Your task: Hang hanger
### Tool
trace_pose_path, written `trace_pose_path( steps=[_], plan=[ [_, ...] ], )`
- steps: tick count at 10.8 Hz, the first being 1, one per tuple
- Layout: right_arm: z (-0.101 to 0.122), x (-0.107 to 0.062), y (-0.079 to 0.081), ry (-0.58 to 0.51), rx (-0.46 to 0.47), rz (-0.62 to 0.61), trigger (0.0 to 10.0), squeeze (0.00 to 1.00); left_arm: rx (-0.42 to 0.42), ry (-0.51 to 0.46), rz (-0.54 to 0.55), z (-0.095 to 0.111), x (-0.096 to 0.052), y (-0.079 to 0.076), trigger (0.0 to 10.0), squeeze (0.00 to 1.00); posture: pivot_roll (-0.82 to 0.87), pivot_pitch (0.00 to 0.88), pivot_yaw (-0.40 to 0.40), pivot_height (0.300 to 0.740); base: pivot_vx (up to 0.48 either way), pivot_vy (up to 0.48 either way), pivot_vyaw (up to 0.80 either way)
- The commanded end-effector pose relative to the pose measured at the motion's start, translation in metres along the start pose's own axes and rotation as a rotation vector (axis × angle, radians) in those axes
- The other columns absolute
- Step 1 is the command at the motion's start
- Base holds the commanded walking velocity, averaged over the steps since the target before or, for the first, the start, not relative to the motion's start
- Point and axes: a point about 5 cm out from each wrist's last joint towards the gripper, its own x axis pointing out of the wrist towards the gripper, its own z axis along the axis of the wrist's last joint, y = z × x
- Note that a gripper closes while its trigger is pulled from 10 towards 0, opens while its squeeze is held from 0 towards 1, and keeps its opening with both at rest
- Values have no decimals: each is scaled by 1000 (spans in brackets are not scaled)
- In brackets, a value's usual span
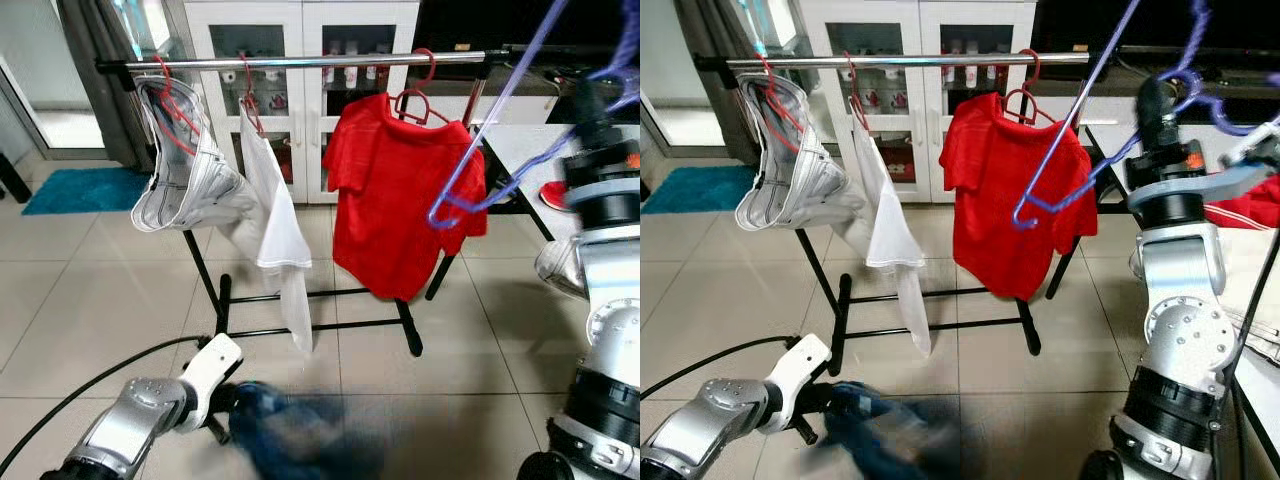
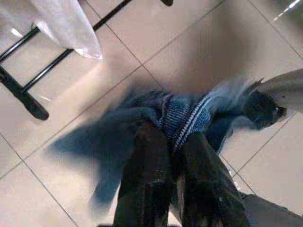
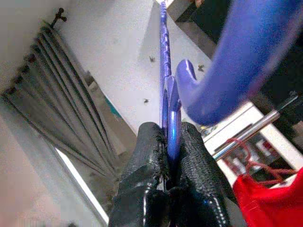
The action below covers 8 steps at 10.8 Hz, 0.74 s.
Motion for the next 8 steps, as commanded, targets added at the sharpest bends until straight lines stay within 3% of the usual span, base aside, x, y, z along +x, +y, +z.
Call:
trace_pose_path(
  steps=[1, 2, 3, 4, 5, 6, 8],
  plan=[
    [-1, 2, 6, 26, -49, 39, 0, 0, 26, -94, 40, 15, -8, 8, 0, 0, 63, 0, 28, 740, 0, 0, 0],
    [-20, -3, 8, 179, -189, 67, 0, 0, 5, -223, 40, 31, -13, 7, 0, 0, 61, 0, 29, 740, 0, 0, 0],
    [-54, -20, 3, 465, -433, 113, 0, 0, -31, -372, 68, 46, -20, 7, 0, 0, 60, 0, 30, 740, 0, 0, 0],
    [-83, -45, -12, 699, -572, 90, 0, 0, -82, -477, 81, 57, -30, 5, 0, 0, 53, 0, 33, 740, 0, 0, 0],
    [-101, -70, -30, 804, -638, -43, 3451, 0, -136, -586, 131, 69, -40, 3, 4588, 0, 58, 0, 31, 740, 0, 0, 0],
    [-116, -89, -31, 850, -579, -93, 10000, 0, -187, -667, 164, 77, -50, -2, 10000, 0, 63, 0, 26, 740, 0, 0, 0],
    [-128, -105, -24, 858, -523, -82, 10000, 0, -172, -662, 221, 74, -52, -9, 10000, 0, 75, 0, 15, 740, 0, 0, -763]
  ],
)
